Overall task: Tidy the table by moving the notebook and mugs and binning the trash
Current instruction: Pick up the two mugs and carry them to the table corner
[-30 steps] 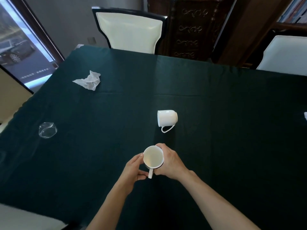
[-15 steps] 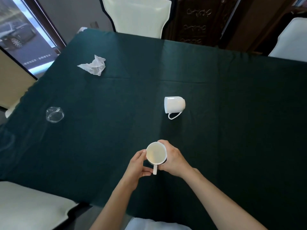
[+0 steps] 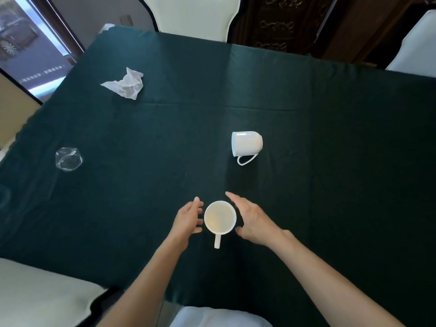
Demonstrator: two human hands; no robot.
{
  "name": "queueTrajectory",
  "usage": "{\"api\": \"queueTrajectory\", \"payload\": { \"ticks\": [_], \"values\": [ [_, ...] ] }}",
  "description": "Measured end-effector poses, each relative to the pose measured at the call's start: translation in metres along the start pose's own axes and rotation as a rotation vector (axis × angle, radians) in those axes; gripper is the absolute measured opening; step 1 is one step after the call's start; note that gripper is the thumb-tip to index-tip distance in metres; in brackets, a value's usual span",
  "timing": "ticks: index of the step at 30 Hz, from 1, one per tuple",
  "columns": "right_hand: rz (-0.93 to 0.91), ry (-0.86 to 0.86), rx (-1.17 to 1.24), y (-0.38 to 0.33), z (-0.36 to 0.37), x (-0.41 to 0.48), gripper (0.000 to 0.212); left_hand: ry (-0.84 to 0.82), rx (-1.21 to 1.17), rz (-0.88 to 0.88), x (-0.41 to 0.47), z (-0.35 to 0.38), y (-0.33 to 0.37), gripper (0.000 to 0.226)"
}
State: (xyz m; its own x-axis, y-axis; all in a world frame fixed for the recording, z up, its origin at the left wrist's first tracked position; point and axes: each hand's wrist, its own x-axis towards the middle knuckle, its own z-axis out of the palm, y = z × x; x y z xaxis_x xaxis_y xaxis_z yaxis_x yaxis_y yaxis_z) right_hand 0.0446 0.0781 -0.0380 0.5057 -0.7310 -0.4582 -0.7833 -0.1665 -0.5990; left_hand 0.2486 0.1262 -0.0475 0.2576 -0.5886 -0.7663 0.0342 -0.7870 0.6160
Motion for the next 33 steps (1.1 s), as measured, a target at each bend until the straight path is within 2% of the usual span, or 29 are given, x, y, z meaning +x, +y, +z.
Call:
{"api": "queueTrajectory", "payload": {
  "ticks": [3,9,13,15,18,22,26,33],
  "values": [
    [0.028,0.023,-0.053,0.006,-0.021,0.013,0.093,-0.014,0.021,0.038,0.014,0.005,0.025,0.048],
    [0.033,0.284,-0.134,0.007,-0.071,0.063,0.079,-0.04,0.045,0.106,0.049,0.031,0.091,0.042],
    [0.041,0.391,-0.28,0.011,-0.098,0.103,0.085,-0.079,0.003,0.099,0.064,0.056,0.132,0.032],
    [0.068,0.381,-0.323,0.01,-0.11,0.118,0.09,-0.115,-0.03,0.071,0.072,0.067,0.149,0.031],
    [0.112,0.323,-0.364,0.009,-0.121,0.134,0.099,-0.148,-0.101,0.036,0.08,0.079,0.165,0.05],
    [0.087,0.281,-0.438,0.012,-0.121,0.15,0.104,-0.138,-0.137,-0.036,0.093,0.085,0.169,0.056],
    [0.071,0.267,-0.472,0.015,-0.113,0.164,0.102,-0.119,-0.177,-0.058,0.106,0.086,0.166,0.056],
    [0.044,0.359,-0.43,0.023,-0.108,0.171,0.092,-0.127,-0.212,-0.066,0.109,0.081,0.165,0.058]
  ]
}}
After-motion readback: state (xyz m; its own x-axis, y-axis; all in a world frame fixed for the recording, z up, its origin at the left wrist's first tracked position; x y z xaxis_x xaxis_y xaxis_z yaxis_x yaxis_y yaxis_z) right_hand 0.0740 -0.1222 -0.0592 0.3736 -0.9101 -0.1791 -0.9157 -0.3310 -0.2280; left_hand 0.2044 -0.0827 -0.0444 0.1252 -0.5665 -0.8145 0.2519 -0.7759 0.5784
